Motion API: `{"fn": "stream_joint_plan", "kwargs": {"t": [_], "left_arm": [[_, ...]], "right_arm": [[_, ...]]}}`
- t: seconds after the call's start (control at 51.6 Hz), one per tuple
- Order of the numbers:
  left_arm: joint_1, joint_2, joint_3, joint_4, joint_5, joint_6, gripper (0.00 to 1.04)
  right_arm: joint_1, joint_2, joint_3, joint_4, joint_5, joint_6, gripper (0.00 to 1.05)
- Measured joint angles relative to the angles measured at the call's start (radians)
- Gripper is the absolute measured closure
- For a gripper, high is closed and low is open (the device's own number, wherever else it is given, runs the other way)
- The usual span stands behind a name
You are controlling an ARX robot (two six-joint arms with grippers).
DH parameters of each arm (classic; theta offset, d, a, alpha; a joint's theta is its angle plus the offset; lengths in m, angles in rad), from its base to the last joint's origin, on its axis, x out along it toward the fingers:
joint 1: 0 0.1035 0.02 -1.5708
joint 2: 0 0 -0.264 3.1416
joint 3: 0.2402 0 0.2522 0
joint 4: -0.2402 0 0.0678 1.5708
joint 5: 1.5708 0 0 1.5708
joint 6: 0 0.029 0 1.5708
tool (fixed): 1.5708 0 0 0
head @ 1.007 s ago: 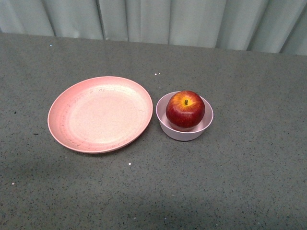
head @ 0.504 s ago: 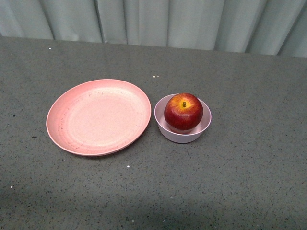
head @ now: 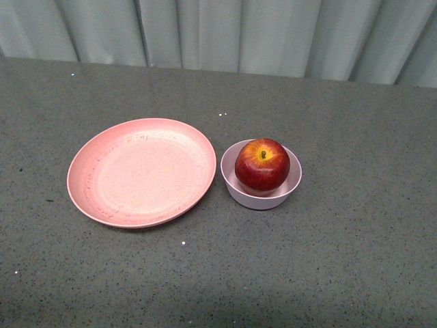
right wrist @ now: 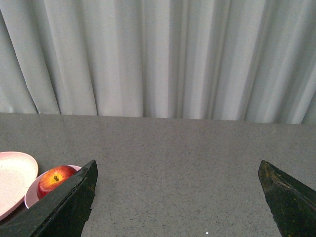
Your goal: Move apple from plate to bowl
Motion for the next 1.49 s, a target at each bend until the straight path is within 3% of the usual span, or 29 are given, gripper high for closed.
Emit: {"fn": "stream_joint_plan", "kwargs": {"t": [0.678,0.794,1.007,1.24,1.259,1.337,1.492], "left_arm": [[0.0,-0.232,0.0,-0.23,0.0,0.0,1.01],[0.0,-0.375,0.0,-0.397,0.0,0.002,1.01],[0.0,-0.402,0.0,-0.407,0.001,0.002,1.01],[0.0,-0.402,0.0,-0.407,0.001,0.002,0.66],[0.0,-0.402,0.0,-0.407,0.0,0.002,0.59],[0.0,-0.402,0.0,-0.407,0.001,0.002,0.48],[0.0,-0.402,0.0,-0.407,0.0,0.002,0.16]], "right_arm": [[0.0,0.0,0.0,0.0,0.0,0.0,0.09],[0.0,0.0,0.0,0.0,0.0,0.0,0.09],[0.0,0.0,0.0,0.0,0.0,0.0,0.09],[0.0,0.0,0.0,0.0,0.0,0.0,0.09],[0.0,0.0,0.0,0.0,0.0,0.0,0.09],[0.0,0.0,0.0,0.0,0.0,0.0,0.09],[0.0,0.0,0.0,0.0,0.0,0.0,0.09]]}}
